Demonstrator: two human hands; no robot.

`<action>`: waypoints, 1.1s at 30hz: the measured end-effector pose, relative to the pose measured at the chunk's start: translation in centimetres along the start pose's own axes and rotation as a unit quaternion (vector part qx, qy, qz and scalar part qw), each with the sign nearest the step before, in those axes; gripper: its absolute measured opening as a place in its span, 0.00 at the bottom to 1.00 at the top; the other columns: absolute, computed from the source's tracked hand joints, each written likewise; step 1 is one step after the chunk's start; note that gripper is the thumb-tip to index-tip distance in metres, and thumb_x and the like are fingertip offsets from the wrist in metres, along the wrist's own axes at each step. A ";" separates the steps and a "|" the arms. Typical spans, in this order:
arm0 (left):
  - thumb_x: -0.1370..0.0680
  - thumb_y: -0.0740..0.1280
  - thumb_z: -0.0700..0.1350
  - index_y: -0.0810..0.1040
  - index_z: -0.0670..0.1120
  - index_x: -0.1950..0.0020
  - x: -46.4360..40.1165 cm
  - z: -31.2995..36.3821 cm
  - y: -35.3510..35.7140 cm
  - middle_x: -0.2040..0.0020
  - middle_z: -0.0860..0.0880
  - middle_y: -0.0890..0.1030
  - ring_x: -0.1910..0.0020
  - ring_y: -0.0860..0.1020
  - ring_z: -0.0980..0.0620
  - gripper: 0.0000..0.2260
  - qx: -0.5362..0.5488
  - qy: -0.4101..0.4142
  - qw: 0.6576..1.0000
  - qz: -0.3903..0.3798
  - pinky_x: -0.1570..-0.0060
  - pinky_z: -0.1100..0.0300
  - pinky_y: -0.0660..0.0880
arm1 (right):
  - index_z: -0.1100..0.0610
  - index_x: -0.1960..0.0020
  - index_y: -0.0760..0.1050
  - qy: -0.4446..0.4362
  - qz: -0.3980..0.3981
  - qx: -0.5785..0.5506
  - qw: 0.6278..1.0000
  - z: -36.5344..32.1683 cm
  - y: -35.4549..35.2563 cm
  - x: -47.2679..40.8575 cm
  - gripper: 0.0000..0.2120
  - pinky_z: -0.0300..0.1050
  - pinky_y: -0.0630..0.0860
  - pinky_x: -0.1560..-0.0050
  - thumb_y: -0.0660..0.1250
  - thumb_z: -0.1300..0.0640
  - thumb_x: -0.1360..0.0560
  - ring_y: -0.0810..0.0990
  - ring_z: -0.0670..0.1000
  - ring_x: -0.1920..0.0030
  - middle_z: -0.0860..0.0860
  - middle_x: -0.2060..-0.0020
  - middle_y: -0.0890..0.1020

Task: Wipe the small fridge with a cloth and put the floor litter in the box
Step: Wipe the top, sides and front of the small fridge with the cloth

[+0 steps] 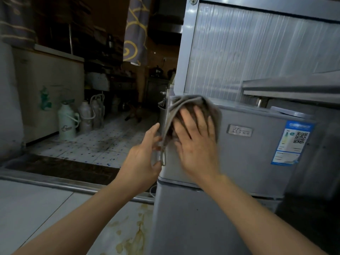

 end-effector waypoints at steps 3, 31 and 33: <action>0.26 0.68 0.41 0.50 0.57 0.25 0.5 -0.6 -0.2 0.42 0.54 0.80 0.47 0.79 0.52 0.37 0.002 -0.012 1.000 0.015 0.51 0.59 0.77 | 0.53 0.36 0.73 -0.069 -0.011 0.012 0.997 -1.0 -0.3 -2.7 0.20 0.57 0.51 0.28 0.61 0.51 0.27 0.57 0.56 0.27 0.51 0.30 0.68; 0.27 0.69 0.42 0.52 0.51 0.26 1.4 -1.5 4.1 0.35 0.48 0.73 0.38 0.74 0.46 0.35 -0.093 -0.069 0.993 0.002 0.43 0.45 0.74 | 0.51 0.26 0.60 -0.060 0.022 0.046 0.997 4.1 0.3 5.4 0.27 0.58 0.52 0.27 0.62 0.52 0.23 0.54 0.56 0.25 0.51 0.26 0.58; 0.27 0.69 0.42 0.54 0.52 0.28 1.4 -1.5 4.8 0.38 0.48 0.76 0.41 0.76 0.45 0.34 -0.101 -0.068 0.992 0.015 0.46 0.44 0.76 | 0.50 0.25 0.58 -0.071 -0.004 0.044 0.996 3.5 1.6 9.6 0.28 0.58 0.52 0.27 0.62 0.51 0.23 0.54 0.56 0.25 0.50 0.25 0.58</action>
Point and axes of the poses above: each hand's wrist, its own x-axis away from the middle knuckle, its own y-axis out of the palm, z = x × y, the point moved 3 cm from there along -x, towards the middle knuckle
